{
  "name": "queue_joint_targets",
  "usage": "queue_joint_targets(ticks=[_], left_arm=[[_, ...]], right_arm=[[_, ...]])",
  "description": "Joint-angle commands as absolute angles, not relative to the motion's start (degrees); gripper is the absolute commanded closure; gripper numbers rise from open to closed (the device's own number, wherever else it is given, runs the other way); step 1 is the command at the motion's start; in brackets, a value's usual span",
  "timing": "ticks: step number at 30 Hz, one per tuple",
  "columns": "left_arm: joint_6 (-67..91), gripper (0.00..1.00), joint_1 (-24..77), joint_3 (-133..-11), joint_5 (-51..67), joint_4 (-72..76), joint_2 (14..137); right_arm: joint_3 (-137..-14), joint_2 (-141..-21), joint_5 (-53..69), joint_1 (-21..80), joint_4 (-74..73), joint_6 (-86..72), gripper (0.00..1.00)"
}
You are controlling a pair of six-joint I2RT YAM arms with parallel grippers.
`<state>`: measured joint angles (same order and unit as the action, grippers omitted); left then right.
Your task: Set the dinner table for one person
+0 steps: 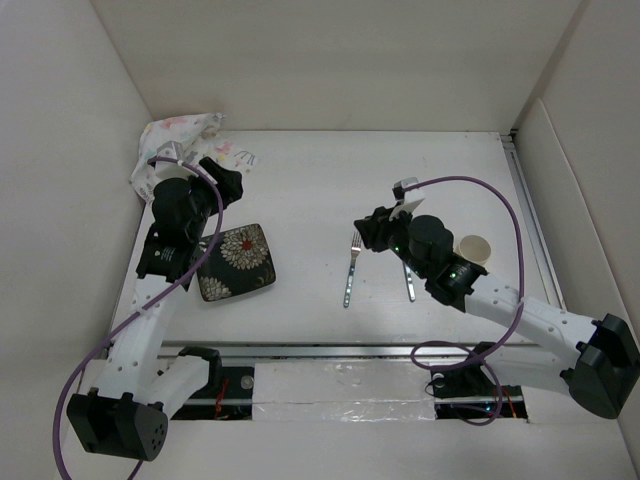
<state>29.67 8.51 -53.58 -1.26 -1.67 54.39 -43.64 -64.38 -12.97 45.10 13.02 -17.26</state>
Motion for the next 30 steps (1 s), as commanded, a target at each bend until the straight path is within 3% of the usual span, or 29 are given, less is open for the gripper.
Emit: queue_joint_targets(ticks=[1, 3, 4, 6, 7, 12, 13, 15, 16, 17, 18, 21, 30], left_arm=[[29.01, 0.35, 8.35, -57.55, -2.19, 0.7, 57.11], [27.78, 0.39, 8.35, -59.75, -4.73, 0.18, 60.02], [27.86, 0.53, 8.35, -61.77, -6.05, 0.18, 63.77], [26.73, 0.73, 8.35, -64.85, -10.6, -2.1, 68.53], [25.76, 1.0, 7.74, -68.0, -11.94, -2.54, 73.34], [21.45, 0.98, 2.21, -80.29, -8.46, -5.36, 90.93], [21.1, 0.86, 0.37, -82.42, -7.83, -6.49, 97.41], [18.64, 0.74, -0.79, -88.9, -7.47, -9.83, 103.07], [17.85, 0.59, -1.31, -90.69, -7.73, -11.06, 108.06], [16.62, 0.57, -1.32, -92.79, -7.82, -13.86, 110.37], [15.92, 0.57, -1.32, -96.64, -8.26, -15.28, 112.65], [13.81, 0.57, -1.85, -100.44, -7.3, -17.31, 118.73], [13.54, 0.5, -3.87, -109.87, -8.97, -24.7, 131.04]], right_arm=[[-42.11, -61.79, -17.57, 45.44, 20.21, -18.54, 0.69], [-41.31, -61.35, -18.02, 45.44, 19.78, -18.89, 0.94], [-41.13, -61.35, -18.19, 45.44, 19.6, -18.98, 1.0], [-40.61, -61.43, -17.84, 45.44, 19.86, -18.98, 1.0], [-40.61, -61.44, -17.93, 45.44, 19.69, -18.98, 1.0], [-39.03, -59.77, -19.16, 44.74, 19.86, -19.25, 1.0], [-39.02, -59.59, -19.16, 44.74, 19.6, -19.25, 1.0], [-39.37, -58.98, -19.16, 44.21, 18.03, -19.42, 0.95], [-38.85, -58.45, -19.42, 44.21, 18.1, -19.6, 0.9], [-38.33, -58.45, -19.42, 44.21, 18.45, -19.51, 0.82], [-37.71, -58.62, -19.16, 43.6, 20.46, -19.42, 0.64], [-38.31, -59.76, -16.88, 42.8, 18.65, -19.34, 0.48], [-39.29, -63.45, -15.82, 42.28, 19.86, -19.07, 0.43]])
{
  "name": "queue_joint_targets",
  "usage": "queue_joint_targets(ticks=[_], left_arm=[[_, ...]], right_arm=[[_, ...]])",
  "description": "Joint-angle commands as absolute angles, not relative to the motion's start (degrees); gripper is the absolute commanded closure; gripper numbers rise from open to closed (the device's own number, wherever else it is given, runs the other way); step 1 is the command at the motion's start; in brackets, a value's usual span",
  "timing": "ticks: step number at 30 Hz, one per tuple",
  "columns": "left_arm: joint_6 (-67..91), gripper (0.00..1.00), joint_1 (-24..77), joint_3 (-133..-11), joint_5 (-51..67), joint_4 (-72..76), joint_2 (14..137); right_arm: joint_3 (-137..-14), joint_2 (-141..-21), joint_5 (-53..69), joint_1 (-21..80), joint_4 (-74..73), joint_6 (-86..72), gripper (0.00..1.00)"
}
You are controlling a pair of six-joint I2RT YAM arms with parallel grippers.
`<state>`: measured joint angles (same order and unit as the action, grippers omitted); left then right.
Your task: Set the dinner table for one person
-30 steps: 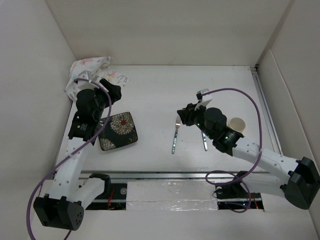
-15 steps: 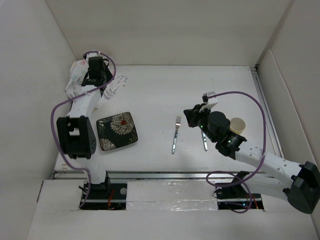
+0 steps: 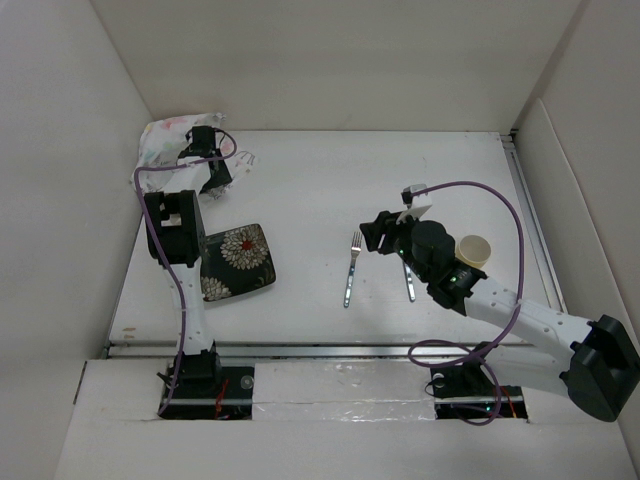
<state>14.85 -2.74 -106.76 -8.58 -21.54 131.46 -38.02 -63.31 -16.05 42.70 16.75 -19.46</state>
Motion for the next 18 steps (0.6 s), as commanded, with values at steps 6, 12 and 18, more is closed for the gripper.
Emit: queue_joint_targets(ticks=[6, 12, 18], left_arm=[[13.27, 0.48, -3.87, -112.31, -6.6, -26.63, 135.87], [12.13, 0.81, -0.8, -113.9, -4.66, -27.51, 137.28], [14.06, 1.0, 2.28, -117.07, 1.47, -26.29, 135.54]], right_arm=[[-39.11, -62.58, -15.91, 42.28, 19.43, -19.25, 0.43], [-38.93, -61.88, -15.65, 42.28, 19.52, -19.25, 0.44], [-38.41, -61.43, -15.21, 42.28, 20.13, -19.42, 0.44]])
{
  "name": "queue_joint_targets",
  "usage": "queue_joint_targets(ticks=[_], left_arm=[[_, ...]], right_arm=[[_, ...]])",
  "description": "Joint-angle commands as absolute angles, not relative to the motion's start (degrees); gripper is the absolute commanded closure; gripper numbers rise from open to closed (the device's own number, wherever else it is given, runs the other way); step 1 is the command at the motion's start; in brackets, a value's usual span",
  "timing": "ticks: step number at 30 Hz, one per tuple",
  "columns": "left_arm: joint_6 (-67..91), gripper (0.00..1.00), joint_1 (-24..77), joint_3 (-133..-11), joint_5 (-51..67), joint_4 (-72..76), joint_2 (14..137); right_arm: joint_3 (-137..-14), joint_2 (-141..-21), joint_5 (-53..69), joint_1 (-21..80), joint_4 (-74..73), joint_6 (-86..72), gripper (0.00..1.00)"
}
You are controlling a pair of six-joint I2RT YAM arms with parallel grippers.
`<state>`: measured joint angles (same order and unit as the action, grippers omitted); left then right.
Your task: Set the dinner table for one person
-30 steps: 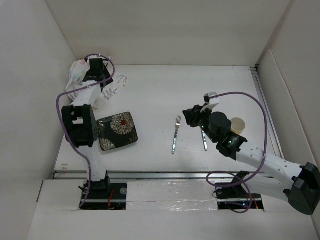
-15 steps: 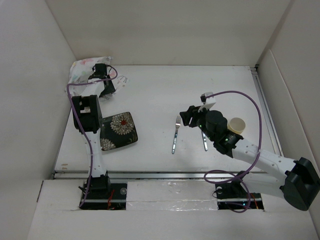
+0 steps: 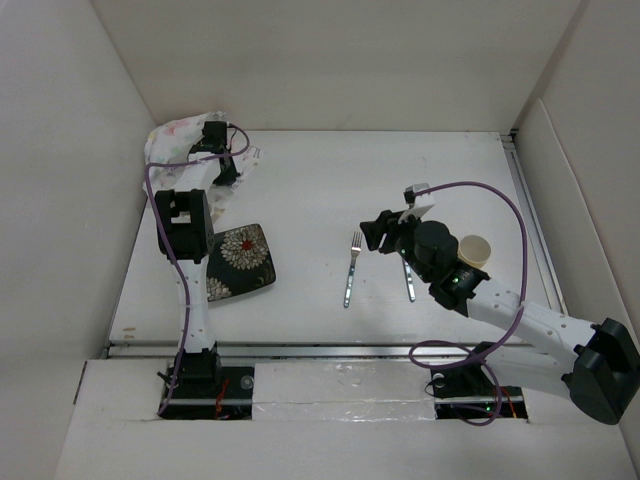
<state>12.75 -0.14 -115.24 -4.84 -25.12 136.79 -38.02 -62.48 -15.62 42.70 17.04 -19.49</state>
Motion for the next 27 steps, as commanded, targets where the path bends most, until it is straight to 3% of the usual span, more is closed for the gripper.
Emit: queue_joint_targets(ticks=[1, 7, 12, 14, 15, 18, 22, 23, 24, 27], left_arm=[[15.98, 1.0, 2.29, -116.98, 3.32, -24.89, 133.61], [28.7, 1.0, 9.81, -117.07, 21.15, -9.37, 128.86], [33.92, 0.99, 17.56, -119.61, 25.57, -0.37, 131.29], [35.32, 0.83, 21.42, -121.8, 25.75, 3.41, 133.41], [36.46, 0.66, 22.32, -124.69, 25.58, 3.95, 135.94], [40.14, 0.34, 23.47, -125.42, 26.72, 7.64, 138.68], [40.52, 0.32, 22.42, -118.15, 27.51, 11.86, 134.31], [40.26, 0.34, 22.41, -115.51, 27.07, 13.87, 132.47], [39.82, 0.37, 21.8, -110.53, 26.9, 14.67, 128.19], [36.31, 0.47, 20.4, -98.41, 21.73, 17.13, 117.65]], right_arm=[[-38.41, -61.61, -14.68, 42.28, 20.21, -19.42, 0.44], [-39.38, -65.03, -14.76, 42.28, 20.03, -19.42, 0.44], [-39.73, -66.18, -15.55, 41.75, 20.04, -19.42, 0.43], [-39.81, -67.41, -16.35, 41.75, 20.3, -19.42, 0.43], [-39.99, -67.93, -16.61, 41.75, 20.04, -19.42, 0.42], [-40.87, -70.22, -17.49, 41.75, 18.9, -19.51, 0.35], [-41.83, -73.12, -18.63, 41.22, 18.11, -20.3, 0.33], [-41.92, -73.65, -18.55, 41.22, 18.45, -20.48, 0.36], [-42.27, -75.13, -18.54, 41.22, 18.81, -21.0, 0.56], [-45.68, -78.64, -19.68, 40.61, 16.62, -23.36, 1.0]])
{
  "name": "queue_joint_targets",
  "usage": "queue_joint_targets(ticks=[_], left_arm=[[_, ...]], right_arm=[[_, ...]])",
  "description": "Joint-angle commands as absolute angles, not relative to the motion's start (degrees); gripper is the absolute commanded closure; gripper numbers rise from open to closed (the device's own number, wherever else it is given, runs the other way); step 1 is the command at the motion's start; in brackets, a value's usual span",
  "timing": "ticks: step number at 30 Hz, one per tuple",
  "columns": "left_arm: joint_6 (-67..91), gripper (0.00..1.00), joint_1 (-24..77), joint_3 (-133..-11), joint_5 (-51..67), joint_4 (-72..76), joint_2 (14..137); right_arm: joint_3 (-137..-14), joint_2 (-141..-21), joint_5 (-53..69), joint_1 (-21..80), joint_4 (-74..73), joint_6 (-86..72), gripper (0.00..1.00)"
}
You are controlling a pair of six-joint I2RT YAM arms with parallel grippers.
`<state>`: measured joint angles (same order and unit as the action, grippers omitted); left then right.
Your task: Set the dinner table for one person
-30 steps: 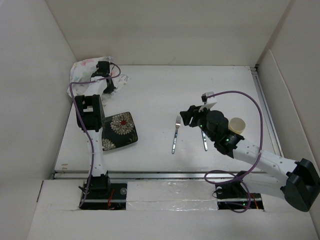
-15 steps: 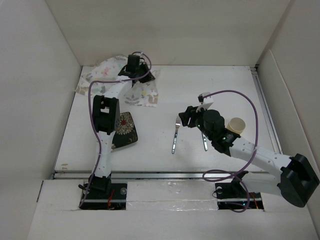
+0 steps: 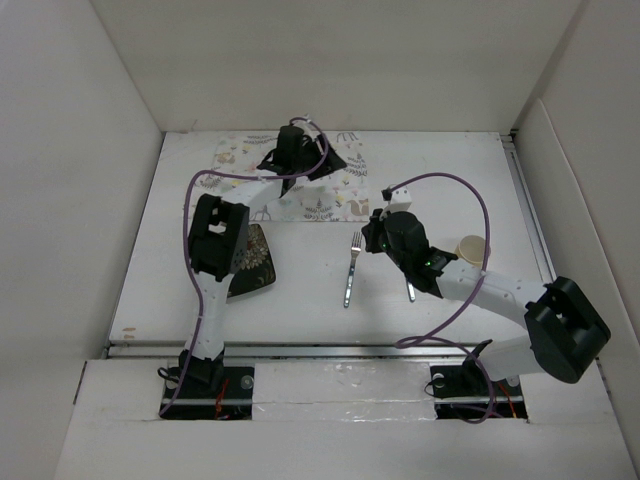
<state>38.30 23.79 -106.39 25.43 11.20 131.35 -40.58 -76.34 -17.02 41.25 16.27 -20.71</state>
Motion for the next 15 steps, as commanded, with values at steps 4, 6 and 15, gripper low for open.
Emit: queue_joint_targets(ticks=[4, 6, 15], left_arm=[[32.87, 0.85, 16.63, -86.94, 9.52, 13.2, 106.89], [34.53, 0.95, 13.99, -81.42, 3.97, 11.09, 102.42], [40.25, 0.74, -6.31, -67.86, -0.27, 1.41, 94.83]], right_arm=[[-50.96, -84.96, -22.15, 38.42, 13.01, -26.98, 1.0], [-53.51, -87.79, -22.76, 37.71, 10.82, -28.03, 0.96], [-59.06, -99.66, -19.95, 31.64, 11.51, -30.59, 0.49]])
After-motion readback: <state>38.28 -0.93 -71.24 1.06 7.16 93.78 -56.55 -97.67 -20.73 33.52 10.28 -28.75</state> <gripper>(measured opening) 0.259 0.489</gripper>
